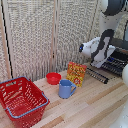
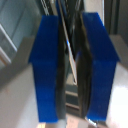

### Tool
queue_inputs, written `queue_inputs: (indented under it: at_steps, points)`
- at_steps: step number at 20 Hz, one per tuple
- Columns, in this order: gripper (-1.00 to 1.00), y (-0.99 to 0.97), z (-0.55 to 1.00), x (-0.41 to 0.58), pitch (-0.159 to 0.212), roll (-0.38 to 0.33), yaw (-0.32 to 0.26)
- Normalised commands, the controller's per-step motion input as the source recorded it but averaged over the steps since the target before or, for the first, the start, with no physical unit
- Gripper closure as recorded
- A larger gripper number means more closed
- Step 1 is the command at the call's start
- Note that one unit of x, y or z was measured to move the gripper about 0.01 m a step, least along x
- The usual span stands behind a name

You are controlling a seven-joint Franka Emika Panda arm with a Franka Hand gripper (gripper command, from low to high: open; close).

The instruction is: Kindly position your hand close to the oven tray's handle. Softly yet firmly grasp the handle using your hand. Slowly and with caution, draw the tray out until it is fully stretched out.

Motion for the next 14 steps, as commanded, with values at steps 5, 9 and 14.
queue_inputs:
  at_steps: [5, 9, 14]
  points:
    - [1.0, 0.14, 0.04, -0.085, -0.011, 0.005, -0.066]
    - [1.0, 0.36, 0.1, -0.098, -0.129, 0.057, -0.157]
    - [1.0, 0.55, 0.3, -0.079, -0.215, 0.169, -0.175]
